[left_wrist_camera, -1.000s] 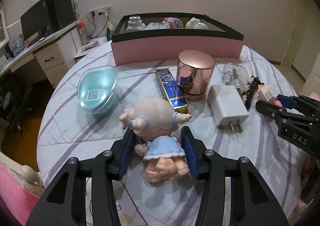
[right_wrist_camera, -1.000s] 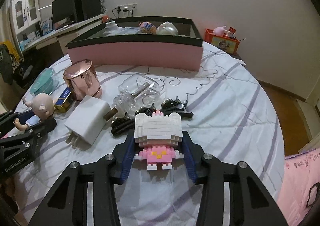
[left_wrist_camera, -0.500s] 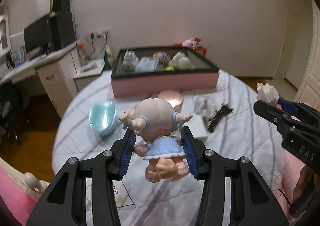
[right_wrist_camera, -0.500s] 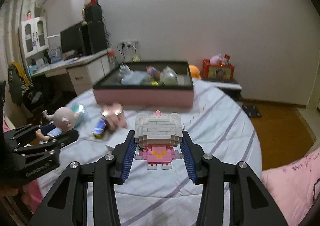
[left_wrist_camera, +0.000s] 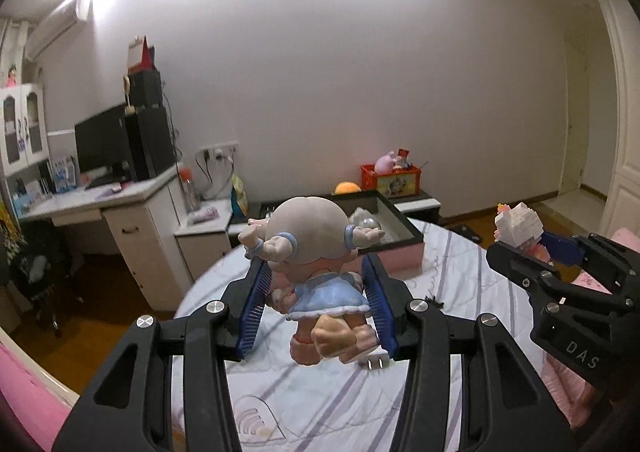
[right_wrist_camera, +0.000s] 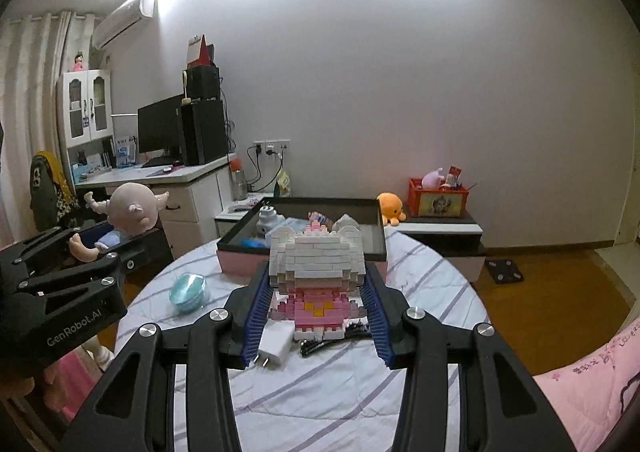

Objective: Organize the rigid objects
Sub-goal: 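Carry both figures into the pink box and open both tools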

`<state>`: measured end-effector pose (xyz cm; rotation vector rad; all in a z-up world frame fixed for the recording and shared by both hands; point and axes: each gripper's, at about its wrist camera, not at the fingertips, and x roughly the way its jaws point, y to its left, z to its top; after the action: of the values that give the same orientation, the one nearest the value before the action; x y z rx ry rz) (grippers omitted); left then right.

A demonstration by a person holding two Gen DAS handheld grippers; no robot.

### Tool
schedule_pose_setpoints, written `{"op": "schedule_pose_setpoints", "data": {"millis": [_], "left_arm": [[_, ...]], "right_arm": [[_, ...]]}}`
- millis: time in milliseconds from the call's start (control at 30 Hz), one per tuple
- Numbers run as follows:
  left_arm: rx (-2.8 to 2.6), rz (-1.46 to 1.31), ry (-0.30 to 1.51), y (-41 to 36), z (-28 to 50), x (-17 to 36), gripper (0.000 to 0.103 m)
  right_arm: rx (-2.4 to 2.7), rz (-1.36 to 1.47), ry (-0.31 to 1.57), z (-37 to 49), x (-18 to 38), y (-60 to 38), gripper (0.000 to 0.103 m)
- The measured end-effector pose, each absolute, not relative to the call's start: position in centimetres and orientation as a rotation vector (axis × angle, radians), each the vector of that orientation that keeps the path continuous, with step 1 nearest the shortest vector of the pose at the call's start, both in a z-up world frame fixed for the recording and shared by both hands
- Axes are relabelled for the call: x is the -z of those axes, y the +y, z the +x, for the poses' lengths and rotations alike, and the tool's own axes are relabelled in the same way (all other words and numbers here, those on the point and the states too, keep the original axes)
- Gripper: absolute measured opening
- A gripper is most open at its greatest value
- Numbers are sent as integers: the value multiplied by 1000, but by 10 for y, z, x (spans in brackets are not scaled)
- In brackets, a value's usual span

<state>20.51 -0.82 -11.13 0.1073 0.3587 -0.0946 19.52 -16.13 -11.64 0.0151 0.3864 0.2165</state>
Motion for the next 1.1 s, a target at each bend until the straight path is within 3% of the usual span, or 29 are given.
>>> {"op": "schedule_pose_setpoints", "data": {"millis": [467,833,1100], "left_arm": [[83,156,357,-10,252,103,48],[119,201,483,-12,382,119,48],[124,203,669,-12,490,167,48]], "right_arm": [[-235,7,353,232,103,-156,46],[-219,-58,421,340,115,-152,46],[-194,-82,584,436,155,-158,46]]}}
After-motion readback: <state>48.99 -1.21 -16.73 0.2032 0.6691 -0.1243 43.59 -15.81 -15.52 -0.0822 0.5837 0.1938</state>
